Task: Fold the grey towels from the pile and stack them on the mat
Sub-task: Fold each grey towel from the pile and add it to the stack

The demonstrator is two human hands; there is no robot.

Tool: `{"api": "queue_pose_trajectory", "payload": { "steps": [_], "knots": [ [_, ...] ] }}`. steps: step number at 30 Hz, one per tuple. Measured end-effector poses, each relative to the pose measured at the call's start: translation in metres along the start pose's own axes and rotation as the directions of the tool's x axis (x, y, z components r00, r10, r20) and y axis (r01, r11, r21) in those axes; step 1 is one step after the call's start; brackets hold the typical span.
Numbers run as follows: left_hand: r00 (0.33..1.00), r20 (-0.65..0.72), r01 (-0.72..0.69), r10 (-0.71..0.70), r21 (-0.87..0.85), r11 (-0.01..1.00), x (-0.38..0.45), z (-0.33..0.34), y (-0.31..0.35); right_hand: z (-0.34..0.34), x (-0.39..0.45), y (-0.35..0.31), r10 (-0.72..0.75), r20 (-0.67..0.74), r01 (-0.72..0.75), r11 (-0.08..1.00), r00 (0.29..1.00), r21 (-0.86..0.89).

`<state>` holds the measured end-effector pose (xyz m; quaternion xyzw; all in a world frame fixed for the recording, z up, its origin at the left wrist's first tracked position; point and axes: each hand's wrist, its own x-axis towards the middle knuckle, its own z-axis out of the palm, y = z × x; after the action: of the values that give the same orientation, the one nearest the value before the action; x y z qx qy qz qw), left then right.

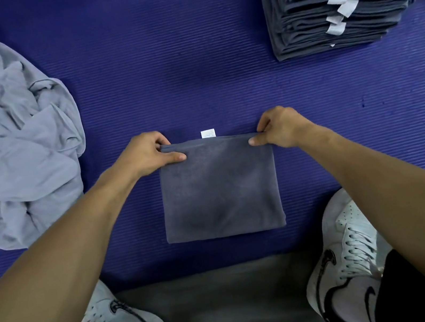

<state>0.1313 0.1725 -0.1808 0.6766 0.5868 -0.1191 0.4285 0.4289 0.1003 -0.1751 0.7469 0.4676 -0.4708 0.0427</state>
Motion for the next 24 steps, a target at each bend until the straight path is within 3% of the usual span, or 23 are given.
{"api": "queue_pose_trajectory", "payload": {
  "steps": [4, 8, 11, 17, 21, 24],
  "knots": [
    [0.991, 0.124, 0.026, -0.058, 0.248, 0.968, 0.01, -0.006, 0.017, -0.009, 0.001, -0.009, 0.011, 0.136, 0.004, 0.995, 0.991, -0.103],
    [0.984, 0.159, 0.006, -0.076, 0.4, 0.917, 0.01, -0.006, 0.031, -0.016, 0.001, -0.019, 0.015, 0.238, 0.031, 0.981, 0.971, -0.189],
    [0.981, 0.183, -0.006, -0.059, 0.335, 0.942, 0.01, -0.01, 0.03, -0.021, -0.001, -0.018, -0.02, 0.263, 0.071, 0.98, 0.965, -0.183],
    [0.93, 0.366, -0.028, -0.021, 0.128, 0.991, 0.003, -0.022, 0.029, -0.022, -0.014, -0.008, -0.099, 0.322, 0.112, 0.994, 0.942, -0.021],
    [0.905, 0.424, -0.083, 0.039, 0.085, 0.993, -0.011, -0.04, 0.038, -0.038, -0.034, -0.016, -0.144, 0.337, 0.179, 0.981, 0.93, -0.073],
    [0.921, 0.376, -0.117, 0.107, 0.002, 0.993, -0.027, -0.05, 0.054, -0.056, -0.061, -0.027, -0.186, 0.268, 0.228, 0.964, 0.945, -0.137]
  ]
}}
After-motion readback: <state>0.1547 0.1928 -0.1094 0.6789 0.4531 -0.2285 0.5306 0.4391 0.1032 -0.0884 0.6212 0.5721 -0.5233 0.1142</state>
